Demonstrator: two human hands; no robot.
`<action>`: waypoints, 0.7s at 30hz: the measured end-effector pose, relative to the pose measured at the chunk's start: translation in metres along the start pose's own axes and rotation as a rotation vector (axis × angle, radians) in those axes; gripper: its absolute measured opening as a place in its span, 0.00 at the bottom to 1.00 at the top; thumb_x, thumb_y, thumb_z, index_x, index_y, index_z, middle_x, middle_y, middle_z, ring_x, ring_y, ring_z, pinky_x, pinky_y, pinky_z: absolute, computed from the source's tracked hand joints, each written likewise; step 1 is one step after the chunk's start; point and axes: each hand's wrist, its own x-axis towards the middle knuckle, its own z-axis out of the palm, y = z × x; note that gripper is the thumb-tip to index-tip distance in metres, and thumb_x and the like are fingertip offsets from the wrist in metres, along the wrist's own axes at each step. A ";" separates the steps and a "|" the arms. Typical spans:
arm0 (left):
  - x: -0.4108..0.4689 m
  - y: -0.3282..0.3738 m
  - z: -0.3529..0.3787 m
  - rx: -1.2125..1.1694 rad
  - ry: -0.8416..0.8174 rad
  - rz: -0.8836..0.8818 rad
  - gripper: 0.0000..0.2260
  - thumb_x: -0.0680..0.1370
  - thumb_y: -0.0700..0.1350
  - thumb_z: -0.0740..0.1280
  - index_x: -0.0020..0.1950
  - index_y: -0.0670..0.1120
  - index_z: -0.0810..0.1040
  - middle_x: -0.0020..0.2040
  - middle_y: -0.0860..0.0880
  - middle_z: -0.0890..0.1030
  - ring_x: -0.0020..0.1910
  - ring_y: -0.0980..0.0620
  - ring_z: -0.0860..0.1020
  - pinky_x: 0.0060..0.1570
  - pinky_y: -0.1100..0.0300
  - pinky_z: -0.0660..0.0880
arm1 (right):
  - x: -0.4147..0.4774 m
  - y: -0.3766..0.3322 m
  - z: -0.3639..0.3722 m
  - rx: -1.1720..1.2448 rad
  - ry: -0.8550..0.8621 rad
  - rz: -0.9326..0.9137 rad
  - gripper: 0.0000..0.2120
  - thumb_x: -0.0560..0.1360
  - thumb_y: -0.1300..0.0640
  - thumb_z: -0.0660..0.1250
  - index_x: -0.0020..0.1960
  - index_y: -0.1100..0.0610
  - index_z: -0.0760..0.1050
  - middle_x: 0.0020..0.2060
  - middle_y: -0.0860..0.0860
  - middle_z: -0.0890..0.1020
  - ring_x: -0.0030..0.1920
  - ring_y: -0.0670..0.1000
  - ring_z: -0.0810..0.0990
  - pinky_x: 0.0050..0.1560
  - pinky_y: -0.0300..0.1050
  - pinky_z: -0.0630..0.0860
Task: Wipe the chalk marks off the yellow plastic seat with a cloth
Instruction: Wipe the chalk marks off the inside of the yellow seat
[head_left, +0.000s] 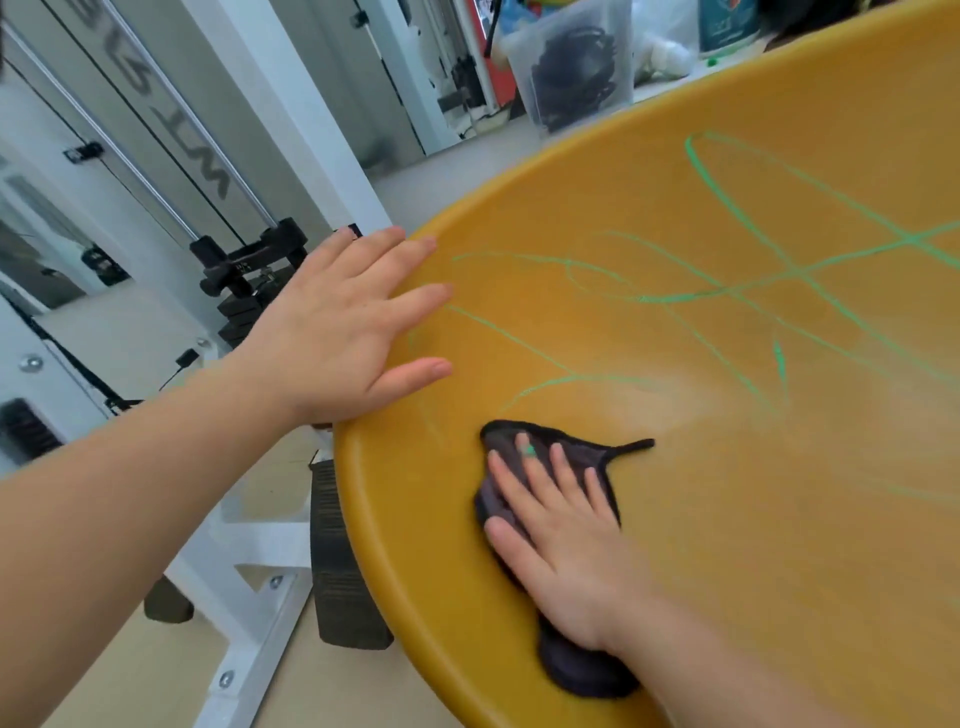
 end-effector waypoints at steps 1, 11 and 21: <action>0.007 -0.006 0.001 -0.012 -0.028 -0.020 0.35 0.78 0.71 0.46 0.73 0.50 0.72 0.77 0.42 0.66 0.75 0.38 0.64 0.73 0.37 0.59 | 0.004 0.023 -0.004 -0.074 0.042 0.096 0.40 0.65 0.22 0.20 0.76 0.30 0.30 0.77 0.39 0.27 0.79 0.51 0.26 0.79 0.54 0.30; 0.003 -0.016 0.037 -0.665 0.055 -0.034 0.40 0.77 0.72 0.51 0.80 0.47 0.60 0.82 0.48 0.53 0.81 0.51 0.50 0.77 0.44 0.54 | 0.099 0.025 -0.041 0.060 0.191 0.058 0.49 0.67 0.21 0.23 0.82 0.43 0.37 0.77 0.45 0.26 0.79 0.54 0.26 0.78 0.64 0.34; 0.007 -0.018 0.039 -0.631 0.032 -0.004 0.42 0.77 0.72 0.50 0.80 0.42 0.58 0.81 0.44 0.54 0.81 0.47 0.50 0.76 0.39 0.54 | 0.112 0.042 -0.035 -0.139 0.239 -0.397 0.37 0.78 0.26 0.36 0.82 0.42 0.37 0.82 0.42 0.38 0.82 0.49 0.36 0.79 0.65 0.43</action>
